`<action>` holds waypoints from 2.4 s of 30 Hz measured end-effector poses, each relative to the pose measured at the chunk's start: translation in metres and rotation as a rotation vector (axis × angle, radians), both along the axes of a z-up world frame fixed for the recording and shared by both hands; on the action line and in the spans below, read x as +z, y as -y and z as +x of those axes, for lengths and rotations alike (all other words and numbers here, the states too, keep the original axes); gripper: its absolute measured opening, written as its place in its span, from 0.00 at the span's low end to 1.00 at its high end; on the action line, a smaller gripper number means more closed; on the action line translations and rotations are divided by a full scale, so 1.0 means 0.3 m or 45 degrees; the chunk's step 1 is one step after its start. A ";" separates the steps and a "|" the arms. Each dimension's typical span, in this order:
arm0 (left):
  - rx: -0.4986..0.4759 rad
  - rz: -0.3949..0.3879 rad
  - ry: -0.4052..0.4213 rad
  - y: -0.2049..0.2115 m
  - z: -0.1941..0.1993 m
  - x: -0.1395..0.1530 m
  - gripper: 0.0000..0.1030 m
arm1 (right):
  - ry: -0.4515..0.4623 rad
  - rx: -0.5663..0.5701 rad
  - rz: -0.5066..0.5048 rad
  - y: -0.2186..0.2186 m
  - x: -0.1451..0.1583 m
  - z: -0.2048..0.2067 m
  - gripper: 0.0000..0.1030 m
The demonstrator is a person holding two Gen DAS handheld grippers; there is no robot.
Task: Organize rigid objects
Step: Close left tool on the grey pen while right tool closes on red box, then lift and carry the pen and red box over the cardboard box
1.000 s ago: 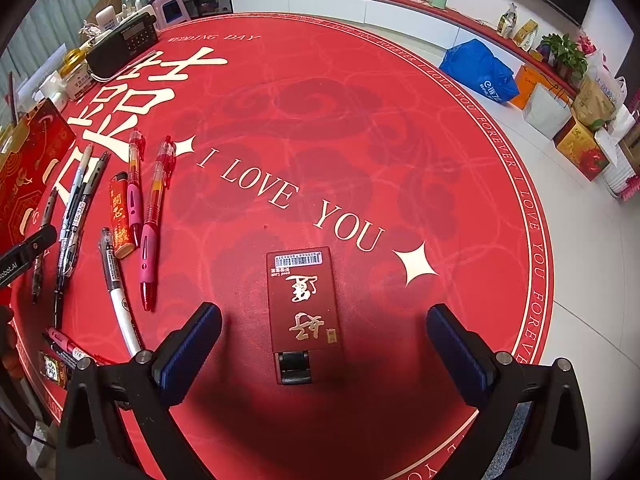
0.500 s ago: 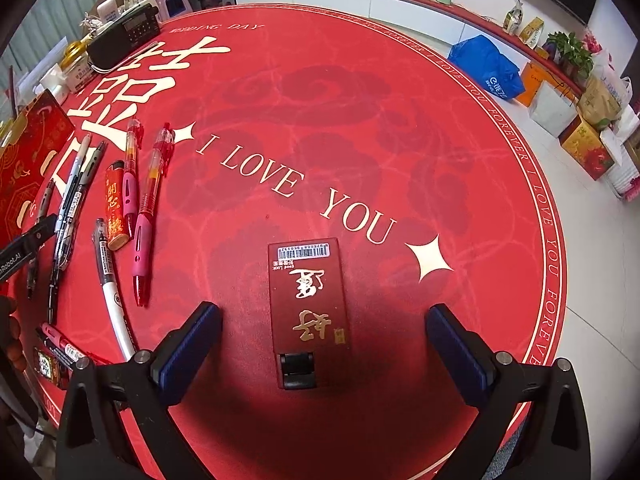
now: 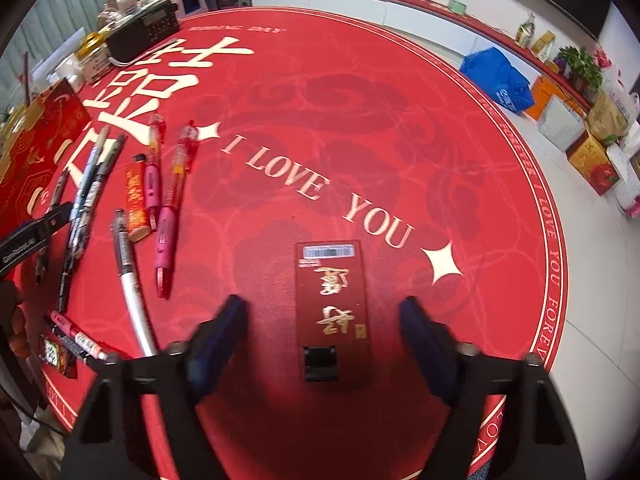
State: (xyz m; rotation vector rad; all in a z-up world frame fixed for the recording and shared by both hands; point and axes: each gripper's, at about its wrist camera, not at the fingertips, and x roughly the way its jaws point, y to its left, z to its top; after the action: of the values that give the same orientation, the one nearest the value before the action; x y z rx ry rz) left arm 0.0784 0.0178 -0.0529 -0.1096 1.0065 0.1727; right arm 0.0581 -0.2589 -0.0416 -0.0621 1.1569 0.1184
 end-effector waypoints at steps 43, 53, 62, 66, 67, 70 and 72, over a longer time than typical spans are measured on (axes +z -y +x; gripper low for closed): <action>-0.280 0.013 0.198 0.150 -0.224 0.270 0.10 | 0.170 -0.083 0.264 -0.086 0.201 -0.159 0.34; -0.186 0.001 0.323 0.037 -0.255 0.371 0.10 | 0.255 0.038 0.324 -0.263 0.309 -0.131 0.34; 0.024 0.056 0.430 -0.205 -0.248 0.451 0.10 | 0.313 0.246 0.412 -0.538 0.411 -0.044 0.34; 0.146 0.089 0.441 -0.341 -0.229 0.465 0.10 | 0.328 0.350 0.468 -0.692 0.455 0.010 0.34; 0.187 0.096 0.445 -0.387 -0.225 0.468 0.10 | 0.324 0.382 0.466 -0.742 0.461 0.027 0.34; 0.258 0.129 0.456 -0.463 -0.222 0.467 0.10 | 0.320 0.437 0.484 -0.845 0.467 0.053 0.34; 0.292 0.153 0.453 -0.506 -0.214 0.460 0.10 | 0.312 0.482 0.498 -0.922 0.465 0.071 0.34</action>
State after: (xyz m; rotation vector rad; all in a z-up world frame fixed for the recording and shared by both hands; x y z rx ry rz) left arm 0.0143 0.1695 0.0851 -0.1404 0.6256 0.4084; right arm 0.0794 0.0179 0.0978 0.0511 0.8502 0.6525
